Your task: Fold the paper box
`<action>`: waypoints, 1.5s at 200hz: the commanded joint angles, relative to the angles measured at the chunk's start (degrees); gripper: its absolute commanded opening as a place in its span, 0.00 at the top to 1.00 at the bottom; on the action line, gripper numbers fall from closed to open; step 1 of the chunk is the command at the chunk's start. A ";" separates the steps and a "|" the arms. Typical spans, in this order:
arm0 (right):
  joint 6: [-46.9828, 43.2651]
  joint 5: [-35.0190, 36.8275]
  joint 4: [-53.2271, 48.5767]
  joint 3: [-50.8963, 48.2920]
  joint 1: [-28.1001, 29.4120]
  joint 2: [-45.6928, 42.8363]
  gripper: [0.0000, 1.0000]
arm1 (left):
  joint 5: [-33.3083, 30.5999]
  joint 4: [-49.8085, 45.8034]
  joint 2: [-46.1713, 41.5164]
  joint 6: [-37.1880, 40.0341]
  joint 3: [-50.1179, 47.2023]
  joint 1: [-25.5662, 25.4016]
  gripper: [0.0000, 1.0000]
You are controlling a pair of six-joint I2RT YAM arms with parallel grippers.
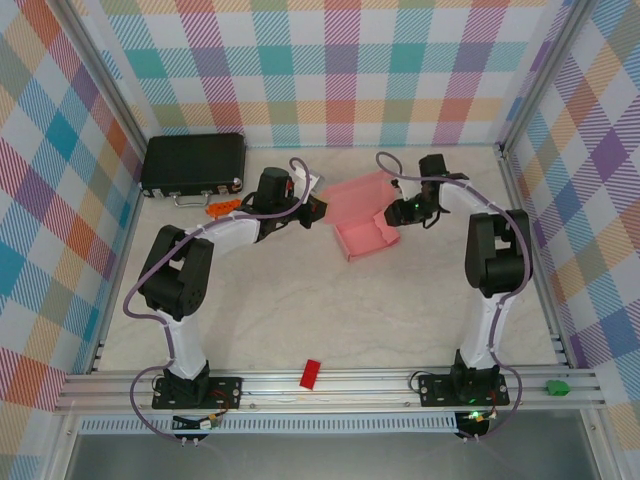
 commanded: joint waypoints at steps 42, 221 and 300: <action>1.29 0.56 -0.08 -0.09 0.45 0.29 0.67 | 1.06 -0.70 1.33 -1.14 2.76 0.67 1.00; 6.62 0.38 2.84 -8.99 -0.55 -9.48 0.56 | 3.67 -0.91 0.85 -1.07 2.46 0.85 1.00; 4.26 -3.03 2.37 -11.44 -2.37 -10.93 0.58 | 7.55 -3.37 0.79 1.14 2.90 1.09 1.00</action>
